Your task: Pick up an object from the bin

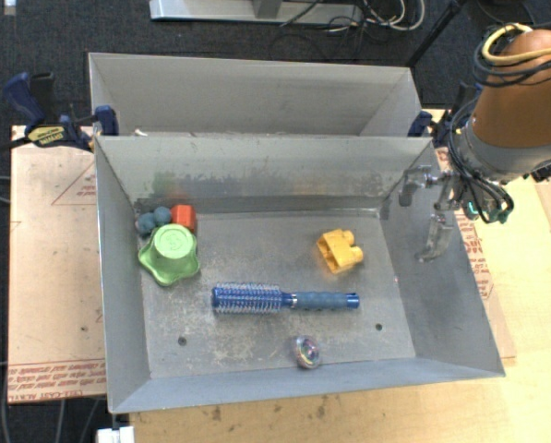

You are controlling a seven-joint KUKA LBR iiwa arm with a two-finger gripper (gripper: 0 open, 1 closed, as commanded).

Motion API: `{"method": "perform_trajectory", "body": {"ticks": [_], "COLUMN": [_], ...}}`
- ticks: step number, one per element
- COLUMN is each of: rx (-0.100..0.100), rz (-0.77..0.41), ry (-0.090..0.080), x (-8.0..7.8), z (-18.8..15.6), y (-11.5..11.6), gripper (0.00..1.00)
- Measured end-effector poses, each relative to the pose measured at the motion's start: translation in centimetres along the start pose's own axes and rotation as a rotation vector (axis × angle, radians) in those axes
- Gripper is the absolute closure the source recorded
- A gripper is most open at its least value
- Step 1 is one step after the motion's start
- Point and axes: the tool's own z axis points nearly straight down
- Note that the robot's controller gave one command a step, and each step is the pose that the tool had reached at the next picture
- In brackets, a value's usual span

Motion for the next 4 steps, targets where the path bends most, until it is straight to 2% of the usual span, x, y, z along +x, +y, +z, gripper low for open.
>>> {"method": "perform_trajectory", "body": {"ticks": [1, 2, 3, 4], "rx": [-0.001, 0.001, -0.002, -0.001], "rz": [0.000, 0.044, 0.126, 0.433], "ry": [-0.014, -0.013, -0.007, -0.005], "x": [-1.8, -3.1, -1.8, -1.9], "z": [14.3, 11.0, 11.2, 14.3], "y": [9.2, 6.8, 9.8, 7.5], "gripper": [0.00, 0.00, 0.00, 0.00]}}
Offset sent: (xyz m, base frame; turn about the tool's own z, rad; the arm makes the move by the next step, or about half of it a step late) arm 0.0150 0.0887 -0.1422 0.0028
